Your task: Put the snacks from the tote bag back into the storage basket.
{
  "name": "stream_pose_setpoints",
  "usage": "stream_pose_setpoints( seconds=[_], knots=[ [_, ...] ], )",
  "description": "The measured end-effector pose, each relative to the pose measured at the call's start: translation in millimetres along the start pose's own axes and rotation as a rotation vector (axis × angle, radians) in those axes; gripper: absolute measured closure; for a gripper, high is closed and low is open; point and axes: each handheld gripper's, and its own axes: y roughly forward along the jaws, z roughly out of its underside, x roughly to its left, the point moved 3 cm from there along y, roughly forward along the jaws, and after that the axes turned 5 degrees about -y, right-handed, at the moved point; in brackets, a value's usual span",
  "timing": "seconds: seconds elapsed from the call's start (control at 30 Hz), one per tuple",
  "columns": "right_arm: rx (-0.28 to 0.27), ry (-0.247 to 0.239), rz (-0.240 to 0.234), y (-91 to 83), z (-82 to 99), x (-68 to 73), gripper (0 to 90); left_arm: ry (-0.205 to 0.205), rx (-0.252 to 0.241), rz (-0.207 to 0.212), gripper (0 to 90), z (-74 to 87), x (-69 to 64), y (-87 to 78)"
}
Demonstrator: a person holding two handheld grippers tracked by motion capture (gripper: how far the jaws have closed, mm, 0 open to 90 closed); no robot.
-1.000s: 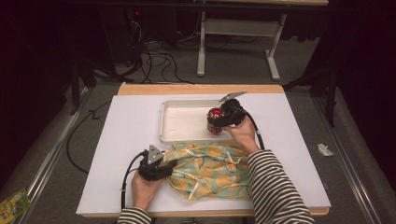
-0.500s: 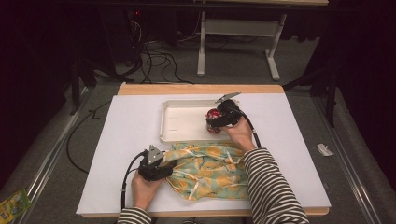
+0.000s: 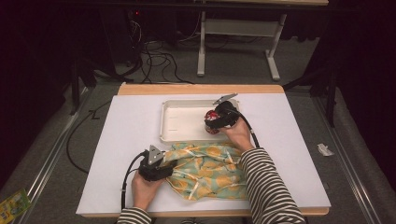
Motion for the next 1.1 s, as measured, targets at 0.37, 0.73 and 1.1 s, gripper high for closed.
stream_pose_setpoints(
  seconds=[0.37,0.73,1.1],
  knots=[
    [-0.022,0.027,-0.007,-5.9,-1.5,-0.4,20.7,0.002,0.007,-0.001,41.1,0.0,0.7,0.0],
    [-0.014,0.056,0.008,-16.6,3.8,0.3,16.7,-0.003,0.012,-0.008,41.2,-0.2,0.5,1.0],
    [0.050,0.085,0.025,-10.2,9.7,4.2,19.9,0.001,0.017,-0.013,41.2,-0.1,0.4,1.0]
  ],
)
